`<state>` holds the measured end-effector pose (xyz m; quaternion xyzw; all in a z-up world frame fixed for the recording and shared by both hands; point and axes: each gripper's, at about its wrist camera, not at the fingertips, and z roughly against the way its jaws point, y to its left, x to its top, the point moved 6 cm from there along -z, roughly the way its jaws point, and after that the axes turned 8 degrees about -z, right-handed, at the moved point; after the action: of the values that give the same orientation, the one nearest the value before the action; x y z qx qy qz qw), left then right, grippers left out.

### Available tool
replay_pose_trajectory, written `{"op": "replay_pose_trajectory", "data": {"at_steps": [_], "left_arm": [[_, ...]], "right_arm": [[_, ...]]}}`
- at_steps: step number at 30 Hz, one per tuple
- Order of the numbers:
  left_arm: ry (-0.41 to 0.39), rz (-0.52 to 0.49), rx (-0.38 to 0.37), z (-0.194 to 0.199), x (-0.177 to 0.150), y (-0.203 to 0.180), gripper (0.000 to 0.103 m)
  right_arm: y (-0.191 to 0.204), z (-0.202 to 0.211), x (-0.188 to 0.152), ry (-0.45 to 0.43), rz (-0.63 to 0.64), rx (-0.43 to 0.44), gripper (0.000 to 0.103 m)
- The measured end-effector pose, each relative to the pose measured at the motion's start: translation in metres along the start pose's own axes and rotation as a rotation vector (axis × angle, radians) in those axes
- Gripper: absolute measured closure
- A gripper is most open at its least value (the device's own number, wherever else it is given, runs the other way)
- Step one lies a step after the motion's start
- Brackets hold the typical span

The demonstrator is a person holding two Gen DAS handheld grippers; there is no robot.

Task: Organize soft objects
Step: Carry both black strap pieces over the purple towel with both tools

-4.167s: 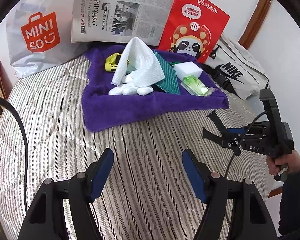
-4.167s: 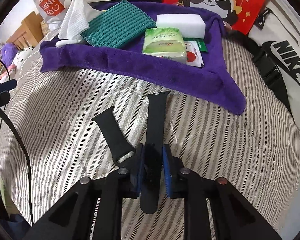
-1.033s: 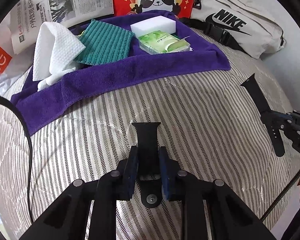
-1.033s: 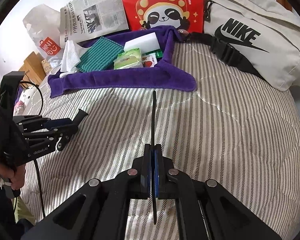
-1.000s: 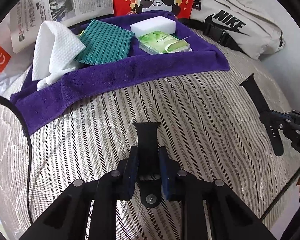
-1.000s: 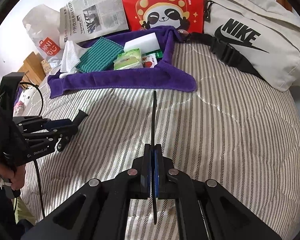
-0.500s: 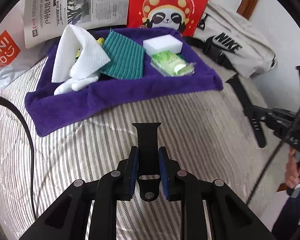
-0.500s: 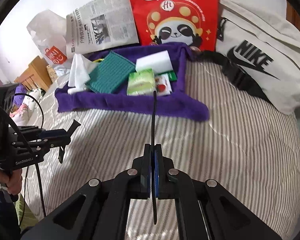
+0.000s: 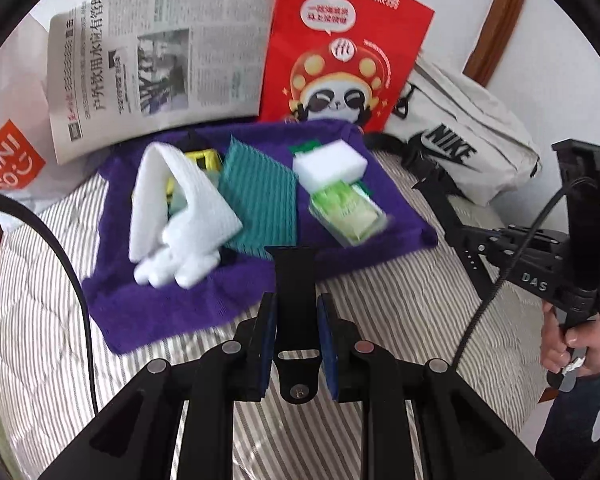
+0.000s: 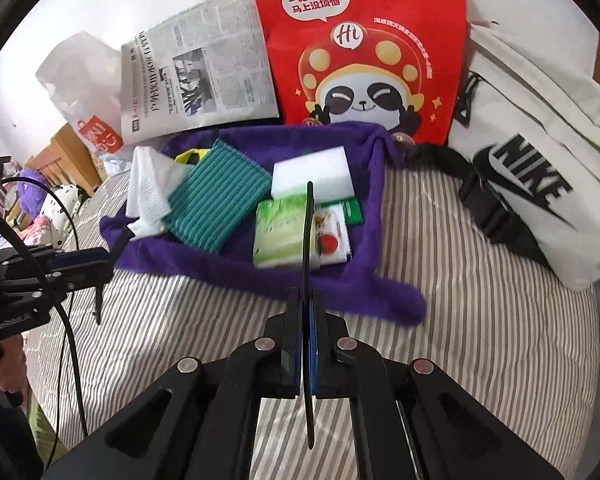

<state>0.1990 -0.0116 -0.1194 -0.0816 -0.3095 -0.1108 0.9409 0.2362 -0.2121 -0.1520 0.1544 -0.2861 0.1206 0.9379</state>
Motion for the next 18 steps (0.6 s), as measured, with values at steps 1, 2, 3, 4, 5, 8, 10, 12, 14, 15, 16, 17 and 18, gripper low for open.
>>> {"op": "replay_pose_trajectory", "data": {"at_steps": [1,2,3,4,5,8,10,12,14,15,16,17,18], "left_arm": [[-0.004,0.001,-0.001,0.000,0.004,0.003,0.083],[-0.007,0.002,0.000,0.000,0.008,0.006,0.083],[-0.007,0.006,0.005,-0.001,0.011,0.009,0.083],[-0.009,0.012,0.005,-0.002,0.015,0.012,0.083],[-0.013,0.016,0.000,-0.003,0.017,0.014,0.083],[-0.017,0.031,-0.006,-0.007,0.025,0.021,0.083],[-0.019,0.036,-0.014,-0.011,0.030,0.023,0.083],[-0.020,0.035,-0.017,-0.014,0.034,0.025,0.083],[-0.021,0.033,-0.025,-0.018,0.039,0.026,0.083],[-0.021,0.033,-0.029,-0.020,0.040,0.026,0.083],[-0.020,0.034,-0.031,-0.021,0.042,0.027,0.083],[-0.019,0.032,-0.032,-0.023,0.044,0.028,0.083],[-0.020,0.029,-0.034,-0.024,0.046,0.028,0.083]], "right_arm": [[0.000,-0.003,0.005,0.000,0.004,-0.004,0.100],[0.000,-0.004,0.009,0.000,0.004,-0.005,0.100],[0.000,-0.008,0.015,0.002,0.007,-0.010,0.100],[0.001,-0.010,0.020,0.003,0.009,-0.015,0.100],[0.002,-0.013,0.025,0.002,0.013,-0.018,0.100],[0.003,-0.021,0.037,0.002,0.018,-0.022,0.100],[0.002,-0.029,0.047,0.006,0.013,-0.034,0.100],[-0.003,-0.038,0.056,0.008,-0.004,-0.057,0.100],[-0.007,-0.047,0.064,-0.002,-0.020,-0.075,0.100],[-0.010,-0.053,0.069,0.001,-0.026,-0.093,0.100],[-0.012,-0.058,0.071,0.004,-0.031,-0.100,0.100],[-0.013,-0.062,0.073,0.009,-0.035,-0.106,0.100],[-0.015,-0.068,0.075,0.018,-0.042,-0.115,0.100]]}}
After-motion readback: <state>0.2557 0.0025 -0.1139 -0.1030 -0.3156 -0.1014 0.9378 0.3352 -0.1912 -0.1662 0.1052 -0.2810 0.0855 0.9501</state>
